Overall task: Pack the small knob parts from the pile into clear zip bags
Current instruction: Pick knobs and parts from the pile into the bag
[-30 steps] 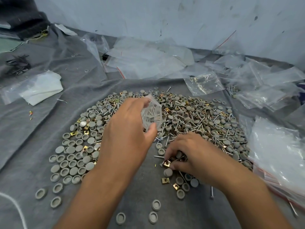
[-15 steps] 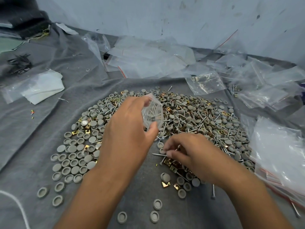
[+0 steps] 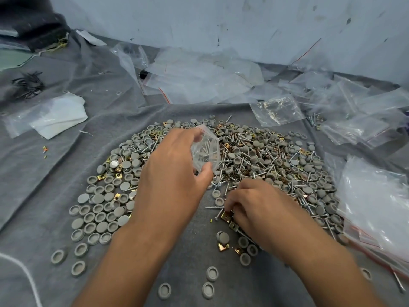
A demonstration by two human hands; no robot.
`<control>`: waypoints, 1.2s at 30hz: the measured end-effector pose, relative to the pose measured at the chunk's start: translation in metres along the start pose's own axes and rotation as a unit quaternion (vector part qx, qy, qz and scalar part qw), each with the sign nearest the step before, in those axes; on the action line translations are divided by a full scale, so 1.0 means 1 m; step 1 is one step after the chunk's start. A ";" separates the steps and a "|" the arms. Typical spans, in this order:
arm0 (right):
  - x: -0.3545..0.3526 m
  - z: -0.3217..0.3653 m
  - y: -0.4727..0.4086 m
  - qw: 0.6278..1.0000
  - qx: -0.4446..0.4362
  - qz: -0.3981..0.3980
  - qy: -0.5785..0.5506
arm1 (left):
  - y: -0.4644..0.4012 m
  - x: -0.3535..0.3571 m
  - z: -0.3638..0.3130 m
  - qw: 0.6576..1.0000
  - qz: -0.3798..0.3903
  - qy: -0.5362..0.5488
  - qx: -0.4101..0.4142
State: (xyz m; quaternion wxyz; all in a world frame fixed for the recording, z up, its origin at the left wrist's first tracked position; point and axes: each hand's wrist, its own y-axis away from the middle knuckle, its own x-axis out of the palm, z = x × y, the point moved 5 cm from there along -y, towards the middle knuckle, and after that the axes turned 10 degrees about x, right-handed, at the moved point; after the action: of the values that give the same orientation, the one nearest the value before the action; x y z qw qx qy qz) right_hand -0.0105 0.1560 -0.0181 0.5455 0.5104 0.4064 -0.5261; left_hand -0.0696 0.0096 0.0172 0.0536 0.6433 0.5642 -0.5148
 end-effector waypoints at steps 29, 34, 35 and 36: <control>-0.026 -0.004 -0.023 0.836 0.050 -0.155 -0.524 | 0.001 0.006 -0.003 0.999 -0.011 0.022 0.026; -0.020 -0.008 -0.027 0.716 0.109 -0.081 -0.685 | 0.001 0.005 -0.001 1.000 0.000 0.016 0.020; -0.026 -0.008 -0.024 0.730 0.083 -0.112 -0.669 | 0.001 0.005 -0.001 1.000 -0.001 0.016 0.021; -0.033 -0.007 -0.020 0.753 0.054 -0.150 -0.639 | 0.001 0.005 -0.002 1.000 -0.002 0.017 0.022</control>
State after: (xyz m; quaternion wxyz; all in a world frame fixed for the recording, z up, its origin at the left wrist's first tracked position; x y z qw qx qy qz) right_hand -0.0337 0.1694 0.0110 0.5638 0.0165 0.0060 -0.8257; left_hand -0.0690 0.0140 0.0137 0.0282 0.6517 0.5550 -0.5162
